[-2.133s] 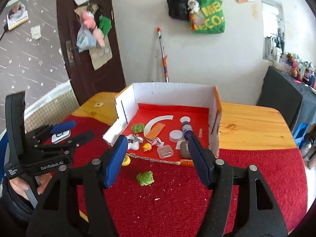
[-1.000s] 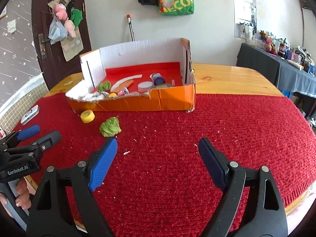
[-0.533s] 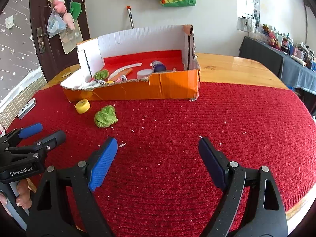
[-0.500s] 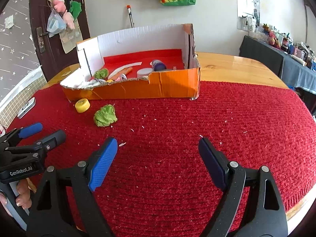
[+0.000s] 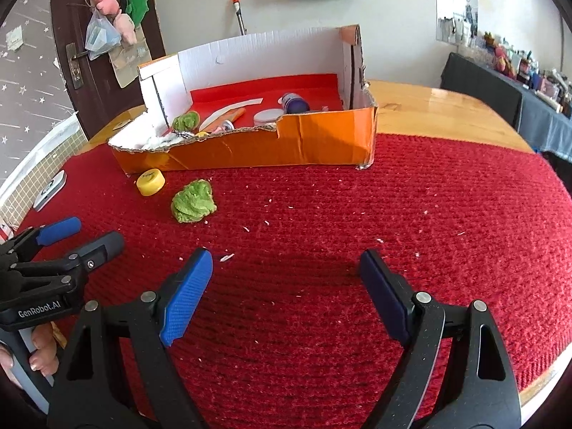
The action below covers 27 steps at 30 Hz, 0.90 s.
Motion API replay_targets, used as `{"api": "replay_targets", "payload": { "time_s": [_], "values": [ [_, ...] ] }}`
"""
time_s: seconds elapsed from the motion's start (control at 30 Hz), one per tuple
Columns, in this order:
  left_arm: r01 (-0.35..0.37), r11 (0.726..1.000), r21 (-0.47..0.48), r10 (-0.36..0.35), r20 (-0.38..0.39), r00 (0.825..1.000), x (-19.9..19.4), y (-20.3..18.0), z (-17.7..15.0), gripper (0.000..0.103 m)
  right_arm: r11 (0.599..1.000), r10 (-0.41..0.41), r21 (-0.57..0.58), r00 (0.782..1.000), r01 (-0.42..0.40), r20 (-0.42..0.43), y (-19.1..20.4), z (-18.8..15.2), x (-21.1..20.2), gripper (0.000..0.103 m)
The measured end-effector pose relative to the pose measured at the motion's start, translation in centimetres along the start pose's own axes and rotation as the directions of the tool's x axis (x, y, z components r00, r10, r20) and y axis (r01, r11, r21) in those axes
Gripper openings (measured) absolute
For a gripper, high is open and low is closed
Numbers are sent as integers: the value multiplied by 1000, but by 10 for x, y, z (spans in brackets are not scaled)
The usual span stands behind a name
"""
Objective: Organize objects
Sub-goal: 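Close the left gripper on the yellow round cap while the right grips the green sponge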
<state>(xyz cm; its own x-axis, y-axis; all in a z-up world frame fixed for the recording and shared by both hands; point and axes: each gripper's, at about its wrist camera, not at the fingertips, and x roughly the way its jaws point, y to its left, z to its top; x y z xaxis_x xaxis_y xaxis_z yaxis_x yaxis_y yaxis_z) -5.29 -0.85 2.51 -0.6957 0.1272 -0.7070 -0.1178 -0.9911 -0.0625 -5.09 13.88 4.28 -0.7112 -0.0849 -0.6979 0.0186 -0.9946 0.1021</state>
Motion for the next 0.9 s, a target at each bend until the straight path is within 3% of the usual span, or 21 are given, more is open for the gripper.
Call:
{"api": "replay_targets", "payload": {
  "time_s": [0.5, 0.9],
  "values": [
    [6, 1000, 30, -5, -38, 999, 10, 25, 19, 95, 997, 44, -54, 996, -48, -77, 25, 22, 21, 84],
    [59, 993, 103, -52, -73, 996, 27, 19, 32, 85, 986, 82, -137, 988, -99, -128, 40, 34, 38, 84]
  ]
}}
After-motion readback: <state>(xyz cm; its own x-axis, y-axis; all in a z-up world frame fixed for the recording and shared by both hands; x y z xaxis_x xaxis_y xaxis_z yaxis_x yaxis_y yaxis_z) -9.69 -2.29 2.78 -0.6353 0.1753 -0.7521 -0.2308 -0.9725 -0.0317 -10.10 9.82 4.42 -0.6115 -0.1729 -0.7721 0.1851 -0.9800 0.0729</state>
